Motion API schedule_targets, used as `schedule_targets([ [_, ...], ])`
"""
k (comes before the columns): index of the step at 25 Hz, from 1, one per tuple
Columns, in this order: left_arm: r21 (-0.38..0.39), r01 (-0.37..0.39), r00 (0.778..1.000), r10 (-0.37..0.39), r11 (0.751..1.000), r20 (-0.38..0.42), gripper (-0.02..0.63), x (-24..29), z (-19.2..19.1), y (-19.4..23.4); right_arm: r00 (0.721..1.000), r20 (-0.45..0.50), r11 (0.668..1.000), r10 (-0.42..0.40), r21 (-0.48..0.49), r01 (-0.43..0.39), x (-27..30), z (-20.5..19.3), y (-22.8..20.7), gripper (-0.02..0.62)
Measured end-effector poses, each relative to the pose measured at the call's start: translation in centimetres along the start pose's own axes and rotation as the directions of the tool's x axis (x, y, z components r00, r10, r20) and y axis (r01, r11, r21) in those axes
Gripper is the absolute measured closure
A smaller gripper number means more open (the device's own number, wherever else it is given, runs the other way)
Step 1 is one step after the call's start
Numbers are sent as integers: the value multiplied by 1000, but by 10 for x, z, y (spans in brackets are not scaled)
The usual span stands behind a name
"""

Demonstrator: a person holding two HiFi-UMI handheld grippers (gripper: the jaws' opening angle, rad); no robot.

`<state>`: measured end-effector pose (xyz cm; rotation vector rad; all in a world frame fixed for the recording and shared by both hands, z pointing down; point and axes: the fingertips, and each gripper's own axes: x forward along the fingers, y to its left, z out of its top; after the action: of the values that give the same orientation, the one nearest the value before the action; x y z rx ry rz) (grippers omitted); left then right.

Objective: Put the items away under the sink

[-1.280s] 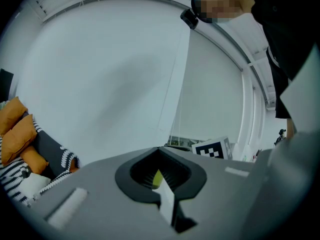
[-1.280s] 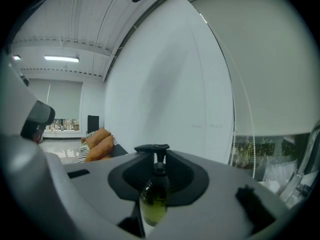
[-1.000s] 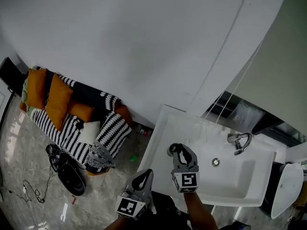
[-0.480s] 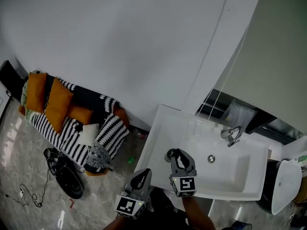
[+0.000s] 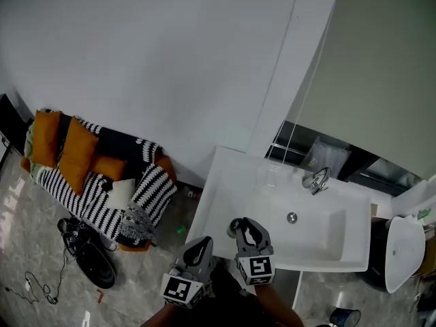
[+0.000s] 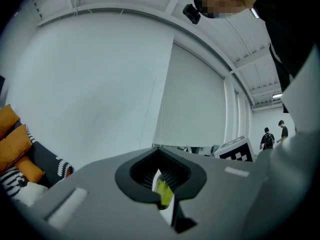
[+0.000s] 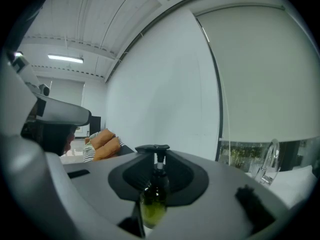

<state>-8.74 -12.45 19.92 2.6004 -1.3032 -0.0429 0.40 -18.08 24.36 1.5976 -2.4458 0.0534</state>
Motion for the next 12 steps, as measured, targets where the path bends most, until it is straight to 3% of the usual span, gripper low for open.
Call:
schedule_targets([
  [12,57,56,998,-58,997,40,598,-35,1,-26,1000,18,999,-21,30,20,-57,2,31,517],
])
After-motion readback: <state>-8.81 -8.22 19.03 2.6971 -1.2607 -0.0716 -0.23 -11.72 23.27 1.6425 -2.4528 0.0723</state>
